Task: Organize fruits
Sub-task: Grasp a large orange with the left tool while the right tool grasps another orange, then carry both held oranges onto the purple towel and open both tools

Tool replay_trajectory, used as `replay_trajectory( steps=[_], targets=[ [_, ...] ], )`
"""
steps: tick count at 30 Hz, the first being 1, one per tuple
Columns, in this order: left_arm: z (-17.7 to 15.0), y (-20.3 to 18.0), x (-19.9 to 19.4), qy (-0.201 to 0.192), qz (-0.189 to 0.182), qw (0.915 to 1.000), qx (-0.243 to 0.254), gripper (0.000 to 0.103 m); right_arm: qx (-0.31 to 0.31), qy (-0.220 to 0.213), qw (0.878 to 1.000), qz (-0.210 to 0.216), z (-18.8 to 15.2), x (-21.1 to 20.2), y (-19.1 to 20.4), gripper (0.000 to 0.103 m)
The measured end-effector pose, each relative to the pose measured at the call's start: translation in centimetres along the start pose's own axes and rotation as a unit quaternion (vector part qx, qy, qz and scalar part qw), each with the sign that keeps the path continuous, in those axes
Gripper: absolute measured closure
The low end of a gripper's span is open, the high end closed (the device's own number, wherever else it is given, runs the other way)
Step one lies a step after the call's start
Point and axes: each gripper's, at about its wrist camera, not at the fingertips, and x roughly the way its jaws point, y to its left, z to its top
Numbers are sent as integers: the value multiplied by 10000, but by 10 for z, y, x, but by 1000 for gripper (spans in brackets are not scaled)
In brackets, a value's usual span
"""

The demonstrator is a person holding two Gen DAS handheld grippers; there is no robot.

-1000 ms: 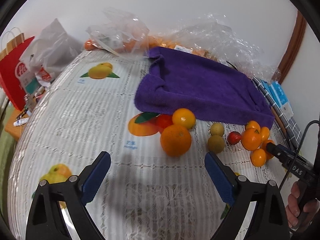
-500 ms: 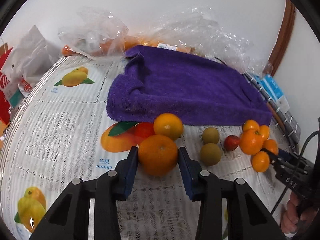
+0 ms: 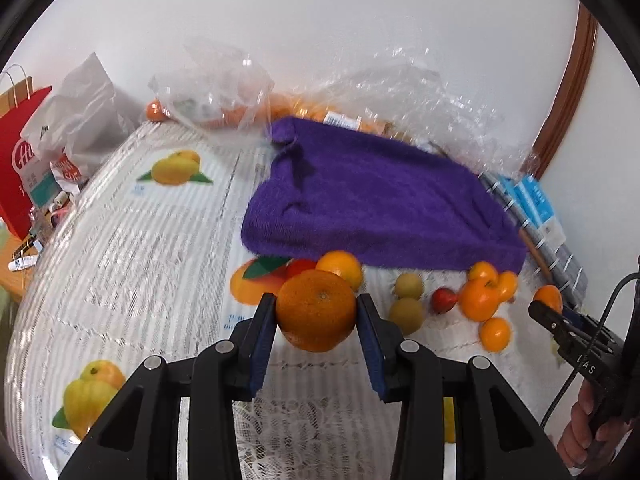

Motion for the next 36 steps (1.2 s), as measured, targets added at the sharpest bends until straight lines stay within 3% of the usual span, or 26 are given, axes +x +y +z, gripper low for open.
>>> replay_trajectory(
  steps=[7,12,17,24,36],
  targets=[
    [29,-23,-18,-305,-64,9993,202,65,-76,-416,9991,22,30,-19,1,61],
    [32,-37,-30,-253,-230,9991,261,65,-32,-537,9985,137,38,-29,5,61],
    [25,-41,-38,-140,-357,9991,154,65,29,-470,9986,244,34,-38,7,61],
    [15,-45,-64,-175,-245,9992,248,65,149,-491,9986,119,20,-63,3,61],
    [14,-40,-93,-287,-381,9988,144,65,321,-567,9979,25,6,-105,-5,61]
  ],
)
